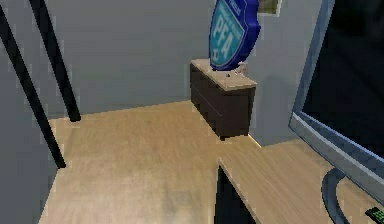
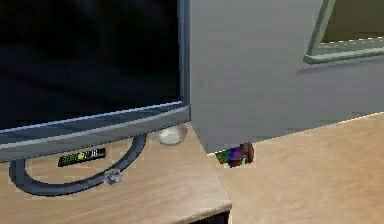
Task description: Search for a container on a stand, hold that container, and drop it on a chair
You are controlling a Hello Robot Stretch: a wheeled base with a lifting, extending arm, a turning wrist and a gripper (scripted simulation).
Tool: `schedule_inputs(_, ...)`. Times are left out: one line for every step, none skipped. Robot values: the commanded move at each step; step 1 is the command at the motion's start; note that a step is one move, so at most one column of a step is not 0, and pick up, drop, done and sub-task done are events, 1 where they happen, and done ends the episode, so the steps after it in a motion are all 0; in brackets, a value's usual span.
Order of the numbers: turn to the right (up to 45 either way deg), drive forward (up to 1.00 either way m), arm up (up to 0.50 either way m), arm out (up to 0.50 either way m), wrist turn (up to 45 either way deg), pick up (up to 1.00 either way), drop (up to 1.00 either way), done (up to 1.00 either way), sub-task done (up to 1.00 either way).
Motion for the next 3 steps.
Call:
schedule_inputs(0.0,0.0,0.5,0.0,0.0,0.0,0.0,0.0,0.0)
schedule_inputs(0.0,0.0,0.36,0.0,0.0,0.0,0.0,0.0,0.0)
schedule_inputs(0.0,0.0,0.0,0.46,0.0,0.0,0.0,0.0,0.0)
